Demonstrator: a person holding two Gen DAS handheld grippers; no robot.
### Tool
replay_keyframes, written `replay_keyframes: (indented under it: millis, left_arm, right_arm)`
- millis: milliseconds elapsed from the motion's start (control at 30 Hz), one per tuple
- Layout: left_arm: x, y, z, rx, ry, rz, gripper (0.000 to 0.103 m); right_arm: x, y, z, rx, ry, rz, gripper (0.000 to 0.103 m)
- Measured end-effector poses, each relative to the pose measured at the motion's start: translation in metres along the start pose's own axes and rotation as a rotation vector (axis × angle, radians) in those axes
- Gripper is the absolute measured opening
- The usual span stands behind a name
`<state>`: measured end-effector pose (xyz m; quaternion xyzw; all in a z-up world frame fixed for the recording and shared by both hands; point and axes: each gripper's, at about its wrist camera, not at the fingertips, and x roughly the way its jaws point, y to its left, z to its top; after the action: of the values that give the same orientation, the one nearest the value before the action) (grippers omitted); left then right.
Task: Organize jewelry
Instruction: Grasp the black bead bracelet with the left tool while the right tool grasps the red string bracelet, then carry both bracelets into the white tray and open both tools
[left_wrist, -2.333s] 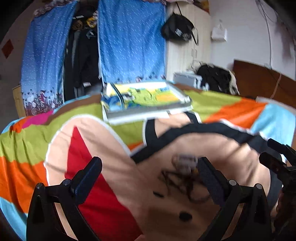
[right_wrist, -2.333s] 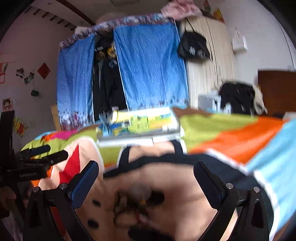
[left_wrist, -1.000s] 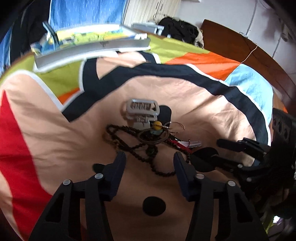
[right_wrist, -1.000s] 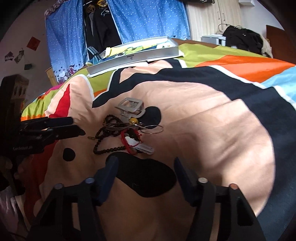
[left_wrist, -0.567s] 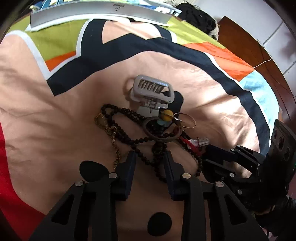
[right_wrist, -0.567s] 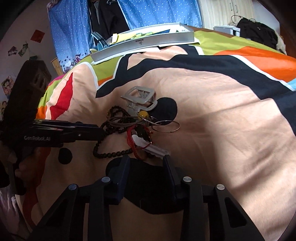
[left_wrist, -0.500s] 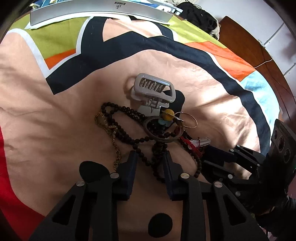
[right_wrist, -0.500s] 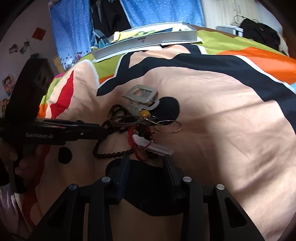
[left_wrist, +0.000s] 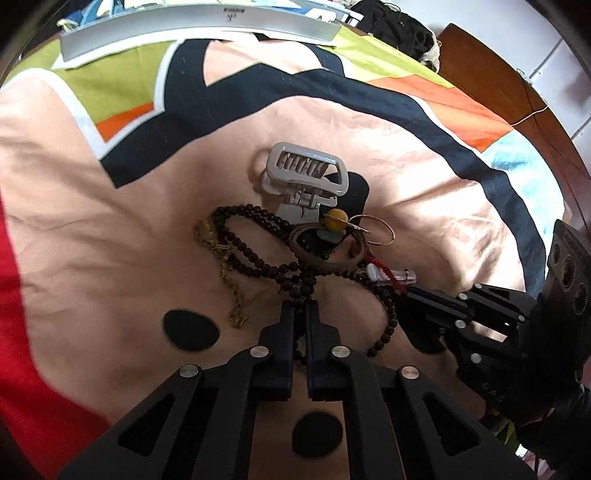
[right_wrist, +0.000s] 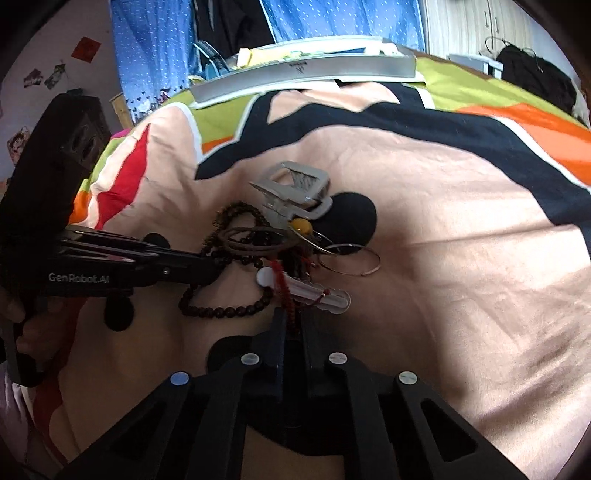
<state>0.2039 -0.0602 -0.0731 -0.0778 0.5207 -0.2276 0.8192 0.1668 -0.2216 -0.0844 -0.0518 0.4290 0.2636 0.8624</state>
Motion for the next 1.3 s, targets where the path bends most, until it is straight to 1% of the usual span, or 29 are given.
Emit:
replay_keyframes:
  millis: [167, 267, 400, 500, 600, 700, 800, 867, 1000, 1167, 1300]
  left_arm:
    - [-0.019, 0.003, -0.013, -0.022, -0.006, 0.008, 0.003]
    - [-0.028, 0.005, -0.023, -0.042, -0.003, -0.002, 0.003]
    - [-0.039, 0.001, -0.035, -0.044, -0.019, 0.007, 0.003]
    - [-0.047, -0.004, -0.039, -0.042, -0.032, 0.01, 0.003]
    - [-0.055, -0.007, -0.04, -0.039, -0.051, 0.011, 0.003]
    - [-0.058, -0.01, -0.039, -0.038, -0.061, 0.009, 0.003]
    - [-0.06, -0.012, -0.037, -0.039, -0.069, 0.011, 0.003]
    - [-0.063, -0.011, -0.037, -0.047, -0.078, 0.007, 0.003]
    - [-0.07, -0.01, -0.031, -0.046, -0.093, 0.0, 0.003]
    - [-0.089, -0.016, -0.013, -0.011, -0.143, -0.006, 0.003]
    - [-0.105, -0.021, 0.01, 0.024, -0.183, -0.012, 0.003]
  right_arm:
    - [-0.022, 0.006, -0.009, 0.016, -0.044, 0.012, 0.005]
    - [-0.03, 0.003, -0.016, 0.062, -0.035, 0.03, 0.005]
    - [-0.037, 0.002, -0.025, 0.082, -0.04, 0.023, 0.005]
    - [-0.045, 0.001, -0.027, 0.1, -0.058, 0.018, 0.005]
    - [-0.061, 0.0, -0.023, 0.133, -0.103, 0.052, 0.005]
    - [-0.073, -0.002, -0.013, 0.141, -0.14, 0.062, 0.005]
    - [-0.081, -0.005, -0.001, 0.128, -0.172, 0.054, 0.005]
    - [-0.083, -0.006, 0.005, 0.121, -0.185, 0.046, 0.005]
    - [-0.088, -0.01, 0.014, 0.132, -0.209, 0.06, 0.005]
    - [-0.101, -0.009, 0.03, 0.091, -0.248, 0.046, 0.005]
    - [-0.107, -0.008, 0.045, 0.07, -0.274, 0.052, 0.005]
